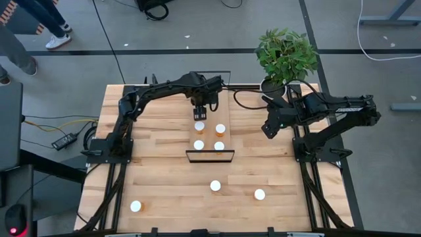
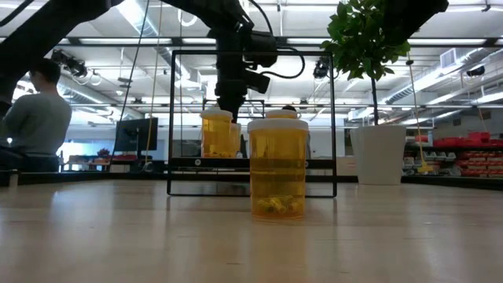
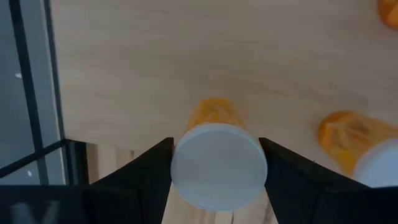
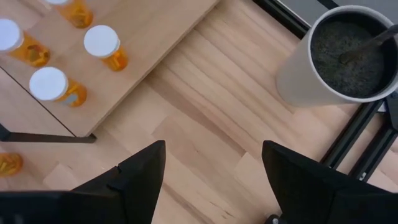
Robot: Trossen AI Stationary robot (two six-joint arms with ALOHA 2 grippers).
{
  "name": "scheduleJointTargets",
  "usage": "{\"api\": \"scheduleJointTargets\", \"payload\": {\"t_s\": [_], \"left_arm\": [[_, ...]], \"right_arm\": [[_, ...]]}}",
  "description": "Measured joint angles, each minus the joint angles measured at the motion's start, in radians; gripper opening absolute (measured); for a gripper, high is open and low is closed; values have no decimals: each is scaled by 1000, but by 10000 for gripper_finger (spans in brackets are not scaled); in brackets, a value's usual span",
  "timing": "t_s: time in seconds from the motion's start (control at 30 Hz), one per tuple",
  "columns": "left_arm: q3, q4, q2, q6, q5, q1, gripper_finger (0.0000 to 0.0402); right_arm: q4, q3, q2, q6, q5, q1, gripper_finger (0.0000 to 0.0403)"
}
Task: Pick and place medicine bottles onto shelf by color
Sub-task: Put the orange pill bottle on the shelf aligned with the other orange pill bottles
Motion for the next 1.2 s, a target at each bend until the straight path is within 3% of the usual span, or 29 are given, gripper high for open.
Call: {"api": "scheduleJointTargets", "payload": {"t_s": [1.2], "left_arm": [[0, -8, 36, -70, 11, -2, 237]], "right_arm": [[1, 0, 0, -3, -8, -1, 271]]}}
